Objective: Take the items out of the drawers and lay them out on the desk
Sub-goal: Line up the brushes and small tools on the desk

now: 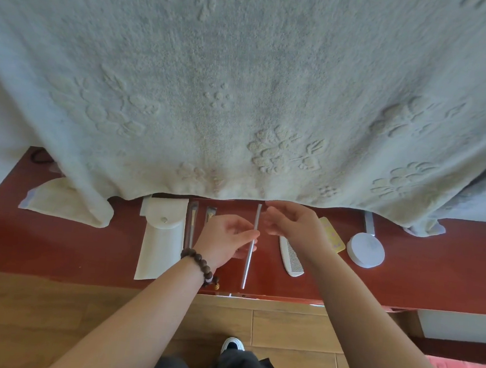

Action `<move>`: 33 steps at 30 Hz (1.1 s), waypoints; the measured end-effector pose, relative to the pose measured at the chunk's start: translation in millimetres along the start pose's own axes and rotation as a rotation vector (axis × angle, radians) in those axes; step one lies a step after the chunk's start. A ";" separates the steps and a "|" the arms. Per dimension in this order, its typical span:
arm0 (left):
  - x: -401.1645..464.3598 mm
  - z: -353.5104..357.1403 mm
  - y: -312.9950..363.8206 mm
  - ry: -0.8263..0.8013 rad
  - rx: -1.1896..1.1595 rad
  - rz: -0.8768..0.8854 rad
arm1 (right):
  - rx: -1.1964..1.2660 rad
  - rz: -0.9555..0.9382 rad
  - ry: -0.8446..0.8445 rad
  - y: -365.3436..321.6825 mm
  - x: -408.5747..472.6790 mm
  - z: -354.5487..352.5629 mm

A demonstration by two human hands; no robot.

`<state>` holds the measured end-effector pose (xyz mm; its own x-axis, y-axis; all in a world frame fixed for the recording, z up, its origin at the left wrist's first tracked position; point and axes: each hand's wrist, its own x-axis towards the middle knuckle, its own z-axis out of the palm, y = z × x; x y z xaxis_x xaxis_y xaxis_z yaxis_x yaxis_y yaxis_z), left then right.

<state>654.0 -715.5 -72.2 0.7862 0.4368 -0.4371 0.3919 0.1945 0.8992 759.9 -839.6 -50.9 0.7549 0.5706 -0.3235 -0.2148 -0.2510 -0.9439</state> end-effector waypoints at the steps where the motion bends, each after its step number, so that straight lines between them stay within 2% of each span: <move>1: -1.2 1.6 0.3 -0.011 0.018 0.009 | 0.016 0.009 -0.039 -1.5 2.1 -0.2; 8: -2.7 11.9 0.3 -0.060 0.193 0.058 | -0.020 0.059 -0.091 -4.3 9.1 -11.0; 12: -7.3 14.2 -16.5 -0.127 0.434 0.080 | 0.131 0.014 0.072 -15.9 32.9 -32.6; 16: -8.2 15.0 -30.6 -0.020 0.226 -0.032 | -0.038 0.053 0.022 -8.5 39.2 -47.2; 18: -0.7 14.0 -30.2 0.053 0.198 -0.048 | -0.097 0.082 -0.011 2.5 35.7 -42.7; 24: 27.1 12.5 -28.1 0.177 0.336 -0.035 | -0.167 0.091 -0.001 29.1 31.2 -25.0; 33: 50.7 25.9 -41.9 0.170 0.500 -0.078 | -0.375 0.137 0.093 66.5 42.2 -8.4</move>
<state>689.8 -724.2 -132.5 0.6731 0.5823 -0.4559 0.6589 -0.1923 0.7272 782.6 -838.8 -126.8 0.7918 0.4431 -0.4204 -0.0893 -0.5970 -0.7973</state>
